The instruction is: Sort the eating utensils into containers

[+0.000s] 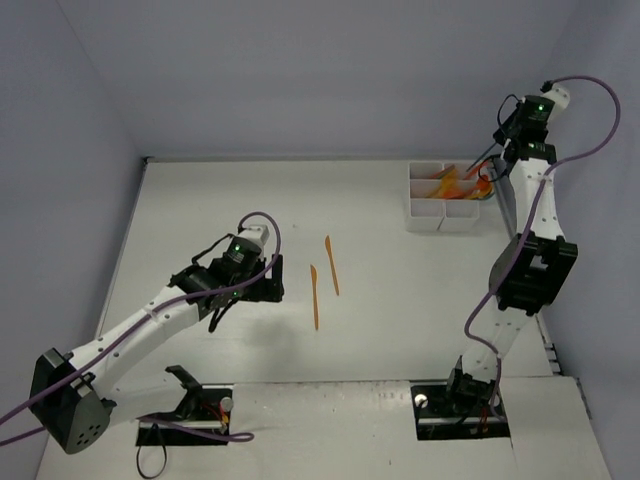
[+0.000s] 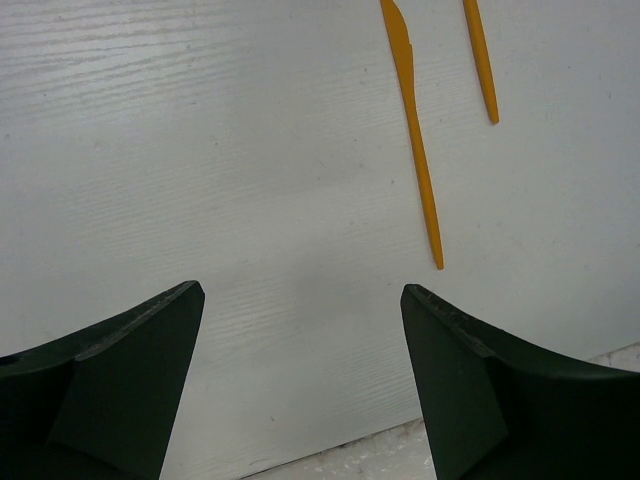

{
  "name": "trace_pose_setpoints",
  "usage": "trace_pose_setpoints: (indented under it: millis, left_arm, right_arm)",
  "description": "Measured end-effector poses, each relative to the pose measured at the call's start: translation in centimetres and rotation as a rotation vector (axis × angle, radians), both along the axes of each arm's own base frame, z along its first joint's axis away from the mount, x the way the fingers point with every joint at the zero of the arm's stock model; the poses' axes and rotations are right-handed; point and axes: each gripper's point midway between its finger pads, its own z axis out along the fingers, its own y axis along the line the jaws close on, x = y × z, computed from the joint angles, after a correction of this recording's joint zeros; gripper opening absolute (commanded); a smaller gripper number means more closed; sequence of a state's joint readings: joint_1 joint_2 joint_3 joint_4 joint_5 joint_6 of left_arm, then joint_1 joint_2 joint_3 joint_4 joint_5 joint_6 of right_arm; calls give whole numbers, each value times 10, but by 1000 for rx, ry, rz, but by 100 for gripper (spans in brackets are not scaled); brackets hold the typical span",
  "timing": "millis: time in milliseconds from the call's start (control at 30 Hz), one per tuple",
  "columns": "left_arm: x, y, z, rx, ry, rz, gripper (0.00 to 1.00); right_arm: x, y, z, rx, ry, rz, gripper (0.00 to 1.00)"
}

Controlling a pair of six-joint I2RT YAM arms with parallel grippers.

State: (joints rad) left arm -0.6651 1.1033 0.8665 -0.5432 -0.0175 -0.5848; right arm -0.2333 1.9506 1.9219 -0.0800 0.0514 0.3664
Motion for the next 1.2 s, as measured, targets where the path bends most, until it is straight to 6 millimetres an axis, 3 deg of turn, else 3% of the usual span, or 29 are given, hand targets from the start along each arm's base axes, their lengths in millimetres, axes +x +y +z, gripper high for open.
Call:
trace_pose_setpoints:
  millis: [267,467,567,700,867,1000,1200]
  left_arm:
    - [2,-2,-12,20,44,17,78]
    - [2,-4,-18,24,69,18,78]
    - [3,-6,-22,26,86,23,78]
    - [4,-10,-25,19,114,32,77]
    - [6,-18,-27,-3,144,50,76]
    - [7,-23,-29,-12,167,72,74]
    - [6,-45,-40,8,209,72,69]
  right_arm:
    - [30,3,-48,51,26,34,0]
    - [46,11,-63,91,3,70,24]
    - [49,15,-71,102,9,89,30]
    - [47,17,-84,103,30,101,38]
    - [33,19,-100,85,88,114,56]
    - [11,23,-69,41,86,134,64]
    - [-64,39,46,-36,-66,149,66]
